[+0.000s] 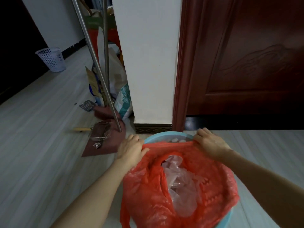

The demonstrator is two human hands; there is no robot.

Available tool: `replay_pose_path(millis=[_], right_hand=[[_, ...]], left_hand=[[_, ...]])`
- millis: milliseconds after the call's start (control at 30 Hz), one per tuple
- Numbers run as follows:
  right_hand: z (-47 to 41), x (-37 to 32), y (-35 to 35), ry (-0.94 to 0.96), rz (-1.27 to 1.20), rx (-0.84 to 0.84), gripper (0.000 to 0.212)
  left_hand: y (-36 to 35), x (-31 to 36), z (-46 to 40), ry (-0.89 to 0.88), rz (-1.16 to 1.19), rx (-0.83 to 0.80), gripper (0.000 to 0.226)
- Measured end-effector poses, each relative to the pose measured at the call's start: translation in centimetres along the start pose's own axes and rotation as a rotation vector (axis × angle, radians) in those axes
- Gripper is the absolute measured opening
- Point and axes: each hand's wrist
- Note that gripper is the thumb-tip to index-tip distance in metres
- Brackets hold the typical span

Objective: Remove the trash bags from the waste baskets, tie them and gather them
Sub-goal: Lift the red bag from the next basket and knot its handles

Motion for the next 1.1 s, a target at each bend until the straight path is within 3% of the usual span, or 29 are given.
replay_pose_path(millis=[100, 200, 300, 433, 600, 767, 900, 1000, 1100], right_hand=[[2.6, 0.9, -0.1, -0.056, -0.214, -0.004, 0.035], [5.3, 0.8, -0.1, -0.116, -0.348, -0.015, 0.037], [7.7, 0.7, 0.0, -0.258, -0.372, 0.048, 0.019], [9.7, 0.2, -0.2, -0.435, -0.445, 0.014, 0.024], [12.2, -0.7, -1.0, -0.555, -0.465, -0.051, 0.031], [14.1, -2.2, 0.2, -0.627, -0.29, -0.061, 0.02], [13.7, -3.5, 3.2, -0.618, -0.347, -0.107, 0.028], [12.3, -4.7, 7.0, -0.507, -0.45, -0.167, 0.028], [10.9, -5.4, 11.6, -0.364, -0.505, -0.376, 0.019]], left_hand=[[-1.0, -0.7, 1.9, -0.013, 0.21, 0.033, 0.032], [-1.1, -0.8, 4.1, 0.158, 0.397, 0.058, 0.024], [-1.2, -1.1, 5.9, 0.301, 0.429, 0.047, 0.021], [-1.2, -0.7, 7.9, 0.459, 0.446, -0.035, 0.033], [-0.6, -0.8, 11.0, 0.614, 0.64, -0.167, 0.036], [1.3, -0.5, 13.6, 0.674, 0.705, -0.246, 0.043], [4.7, 0.2, 14.1, 0.571, 1.027, -0.409, 0.012], [8.4, 0.5, 13.1, 0.436, 1.206, -0.444, 0.035], [12.3, 0.4, 12.3, 0.324, 1.043, -0.495, 0.051]])
Point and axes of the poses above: each hand's wrist, its own z-axis away from the middle knuckle, its own y-axis out of the back of the hand, x = y × z, and after that the axes turned 1 degree about x, right-handed
